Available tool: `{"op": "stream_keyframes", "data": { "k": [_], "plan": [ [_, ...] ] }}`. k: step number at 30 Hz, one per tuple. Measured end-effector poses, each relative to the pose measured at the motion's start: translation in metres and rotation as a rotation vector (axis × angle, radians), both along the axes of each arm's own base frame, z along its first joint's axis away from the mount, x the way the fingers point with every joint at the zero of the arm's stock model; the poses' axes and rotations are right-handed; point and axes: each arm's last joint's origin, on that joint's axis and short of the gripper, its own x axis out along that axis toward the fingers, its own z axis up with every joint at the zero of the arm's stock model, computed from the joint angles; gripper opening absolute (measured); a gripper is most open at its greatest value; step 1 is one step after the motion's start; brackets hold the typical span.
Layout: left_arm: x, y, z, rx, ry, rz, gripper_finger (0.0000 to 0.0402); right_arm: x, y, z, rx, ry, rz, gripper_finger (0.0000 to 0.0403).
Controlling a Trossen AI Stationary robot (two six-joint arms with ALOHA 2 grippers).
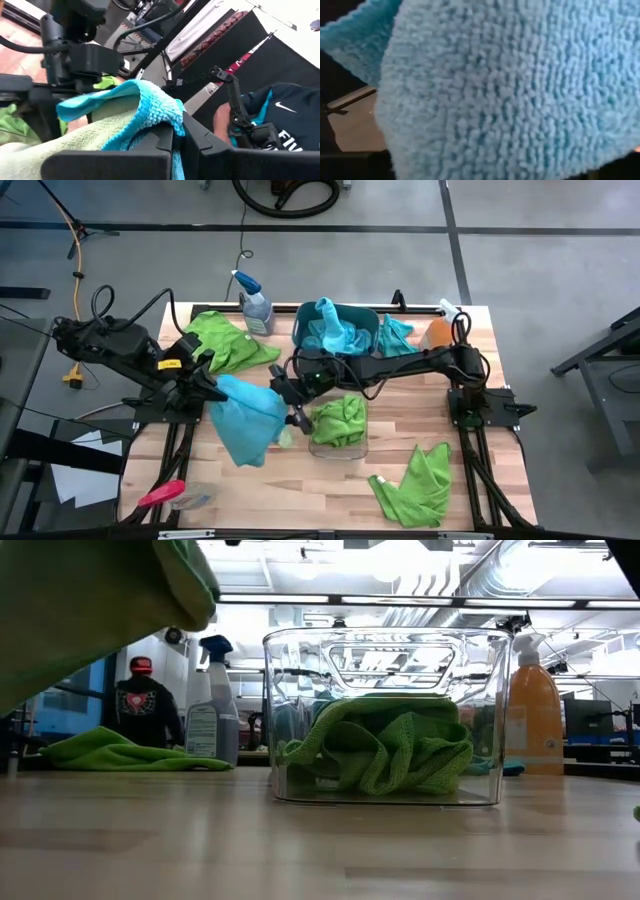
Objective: Sort microfiber towel by color & place in baskets
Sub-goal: Put the blue microfiber towel into the blue bin
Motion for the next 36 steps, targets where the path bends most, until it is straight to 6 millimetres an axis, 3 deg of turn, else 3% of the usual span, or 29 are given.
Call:
{"op": "stream_keyframes", "data": {
  "k": [4,8,9,23,29,36],
  "plan": [
    [0.000,0.000,0.000,0.007,-0.001,0.014,0.0000,-0.001,-0.001,-0.006,-0.028,0.053,-0.060,0.0191],
    [-0.001,0.002,0.000,-0.019,0.002,0.037,0.0000,-0.003,-0.004,-0.013,-0.040,0.128,-0.069,0.0042],
    [-0.002,0.002,0.001,-0.037,0.005,0.041,0.0000,-0.003,-0.006,-0.015,-0.041,0.152,-0.071,0.0022],
    [-0.028,0.014,0.008,-0.159,-0.041,0.086,0.0009,-0.017,-0.025,-0.039,-0.099,0.429,-0.082,0.0001],
    [-0.032,0.015,0.008,-0.108,-0.055,0.086,0.0009,-0.019,-0.028,-0.036,-0.119,0.421,-0.097,0.0001],
    [-0.023,0.013,-0.019,-0.079,0.238,0.195,0.0008,-0.027,-0.035,-0.027,-0.114,0.449,-0.131,0.0020]
  ]
}}
